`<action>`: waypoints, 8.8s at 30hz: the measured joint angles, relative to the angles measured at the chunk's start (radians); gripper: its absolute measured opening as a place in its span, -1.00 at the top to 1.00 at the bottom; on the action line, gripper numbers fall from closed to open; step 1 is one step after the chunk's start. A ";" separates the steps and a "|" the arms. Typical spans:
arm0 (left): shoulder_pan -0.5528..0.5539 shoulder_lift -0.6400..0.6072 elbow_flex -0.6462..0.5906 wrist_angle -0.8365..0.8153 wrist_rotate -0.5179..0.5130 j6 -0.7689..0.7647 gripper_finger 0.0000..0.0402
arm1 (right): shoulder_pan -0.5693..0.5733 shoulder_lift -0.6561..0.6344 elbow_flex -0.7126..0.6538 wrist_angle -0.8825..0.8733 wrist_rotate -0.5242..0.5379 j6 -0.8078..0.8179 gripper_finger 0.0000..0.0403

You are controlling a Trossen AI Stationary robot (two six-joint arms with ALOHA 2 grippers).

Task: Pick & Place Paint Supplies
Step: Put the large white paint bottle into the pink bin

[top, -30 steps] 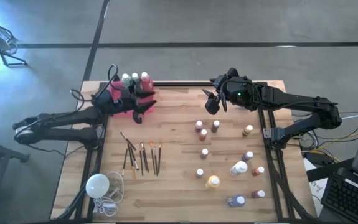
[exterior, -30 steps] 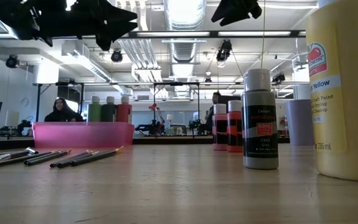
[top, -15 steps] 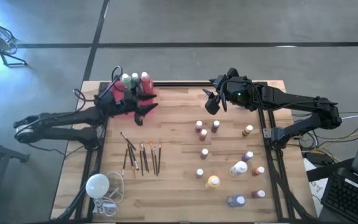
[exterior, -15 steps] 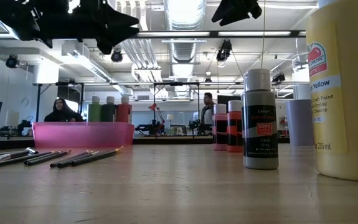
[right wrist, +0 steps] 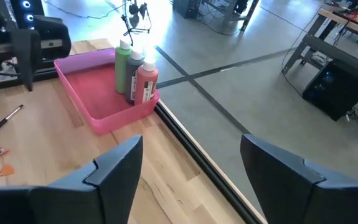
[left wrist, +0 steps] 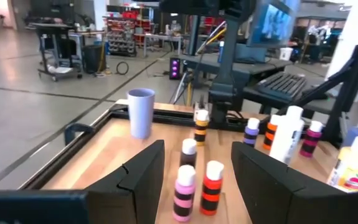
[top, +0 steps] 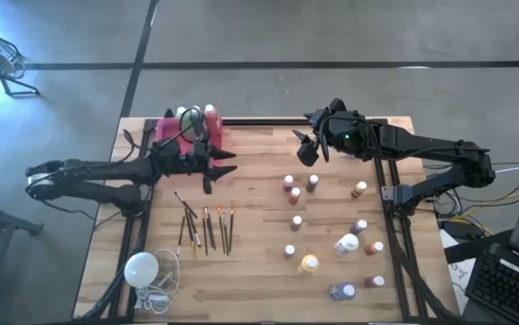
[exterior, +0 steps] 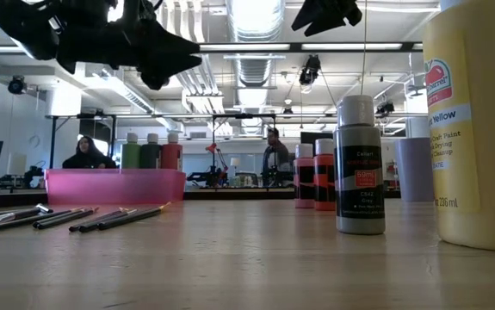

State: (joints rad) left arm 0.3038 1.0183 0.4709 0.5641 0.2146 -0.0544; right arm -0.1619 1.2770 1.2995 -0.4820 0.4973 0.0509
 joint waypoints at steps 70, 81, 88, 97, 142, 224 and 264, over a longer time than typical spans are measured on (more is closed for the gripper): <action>-0.203 0.052 0.000 -0.094 0.084 0.114 0.04 | 0.065 0.002 0.000 -0.127 -0.447 0.125 -0.81; -0.203 0.052 0.000 -0.094 0.084 0.114 0.04 | 0.374 0.002 0.000 -0.299 -0.173 0.191 -0.75; -0.203 0.052 0.000 -0.094 0.083 0.114 0.04 | 0.476 0.002 0.000 -0.378 -0.164 0.321 -0.64; -0.203 0.052 0.000 -0.094 0.083 0.114 0.04 | 0.492 0.003 -0.008 -0.380 -0.164 0.376 -0.51; -0.203 0.052 0.000 -0.094 0.082 0.115 0.04 | 0.794 0.003 -0.392 -0.062 -0.305 0.847 -0.54; -0.203 0.051 0.000 -0.094 0.082 0.130 0.04 | 1.165 0.002 -0.505 -0.445 0.042 1.668 -0.68; -0.203 0.051 0.000 -0.094 0.082 0.129 0.04 | 1.160 0.214 -0.602 -0.234 0.292 1.594 -0.46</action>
State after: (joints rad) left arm 0.1013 1.0695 0.4709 0.4701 0.2966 0.0750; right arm 0.9985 1.4910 0.6971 -0.7165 0.7896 1.6449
